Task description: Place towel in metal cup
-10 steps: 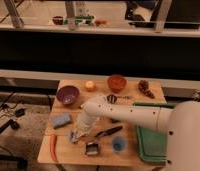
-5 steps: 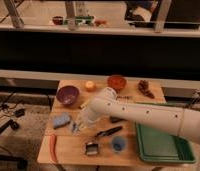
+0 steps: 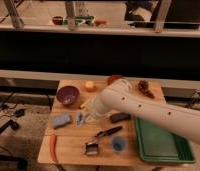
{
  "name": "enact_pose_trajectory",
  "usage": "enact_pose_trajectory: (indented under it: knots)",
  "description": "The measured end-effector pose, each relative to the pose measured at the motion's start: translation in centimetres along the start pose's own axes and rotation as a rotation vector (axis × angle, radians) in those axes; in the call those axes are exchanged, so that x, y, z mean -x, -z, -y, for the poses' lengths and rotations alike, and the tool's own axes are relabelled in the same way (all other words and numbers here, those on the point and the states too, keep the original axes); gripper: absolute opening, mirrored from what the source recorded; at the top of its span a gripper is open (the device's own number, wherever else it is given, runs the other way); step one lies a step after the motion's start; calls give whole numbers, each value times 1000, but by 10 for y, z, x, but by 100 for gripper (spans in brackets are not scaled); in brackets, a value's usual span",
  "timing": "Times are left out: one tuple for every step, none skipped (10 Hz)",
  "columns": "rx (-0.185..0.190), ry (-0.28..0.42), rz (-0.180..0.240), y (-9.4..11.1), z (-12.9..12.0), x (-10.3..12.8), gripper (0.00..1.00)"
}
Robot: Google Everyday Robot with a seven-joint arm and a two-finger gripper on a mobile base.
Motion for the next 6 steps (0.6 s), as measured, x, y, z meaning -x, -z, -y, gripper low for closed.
enact_pose_trajectory:
  knots:
    - [-18,-5,-13,5,3,-10,8]
    - [-44,-18,-25,10,8,-27,8]
    - [-63,-25,-34,15,13,-40,8]
    - [-85,-32,-43,20,21,-51,8]
    - [-102,-34,-54,27,31,-62,8]
    - [-113,-33,-66,33,43,-72,8]
